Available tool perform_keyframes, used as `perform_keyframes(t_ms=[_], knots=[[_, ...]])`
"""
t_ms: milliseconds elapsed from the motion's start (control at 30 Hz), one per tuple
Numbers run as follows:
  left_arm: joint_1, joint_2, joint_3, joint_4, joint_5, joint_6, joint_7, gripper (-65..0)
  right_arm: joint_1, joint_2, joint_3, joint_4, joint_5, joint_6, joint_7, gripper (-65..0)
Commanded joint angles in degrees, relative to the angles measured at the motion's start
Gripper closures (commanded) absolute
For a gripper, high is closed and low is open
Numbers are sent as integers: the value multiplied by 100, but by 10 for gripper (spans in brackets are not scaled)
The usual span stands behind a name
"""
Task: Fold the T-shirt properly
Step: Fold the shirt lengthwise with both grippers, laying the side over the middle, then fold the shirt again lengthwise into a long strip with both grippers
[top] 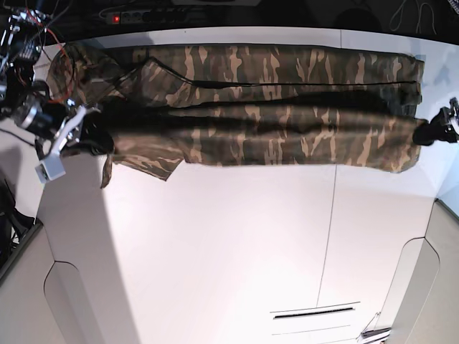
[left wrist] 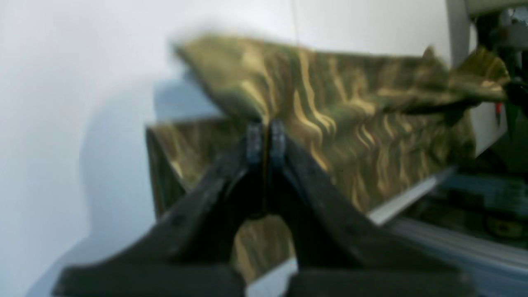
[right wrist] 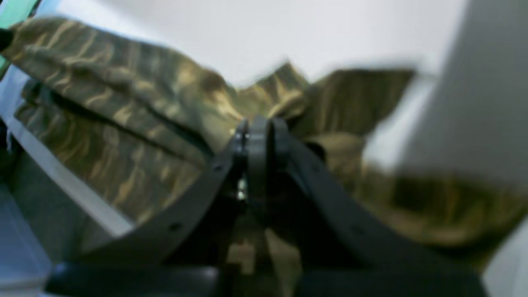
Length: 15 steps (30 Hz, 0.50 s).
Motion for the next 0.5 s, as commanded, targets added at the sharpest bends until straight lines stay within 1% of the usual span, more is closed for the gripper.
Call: perform_keyframes(t_ms=[0, 133, 300, 367, 467], knots=[[-68, -197, -55, 76, -177, -52, -74, 0, -13, 81, 109, 184, 179, 92, 122, 0], [2, -199, -61, 76, -179, -52, 50, 0, -404, 83, 345, 417, 177, 94, 122, 0], [573, -197, -72, 76, -175, -52, 61, 0, -968, 76, 452, 435, 168, 94, 166, 0], [774, -197, -101, 76, -144, -52, 46, 0, -1156, 70, 452, 424, 92, 94, 348, 0], [968, -181, -389, 76, -114, -52, -83, 0, -1355, 46, 452, 417, -391, 92, 761, 0]])
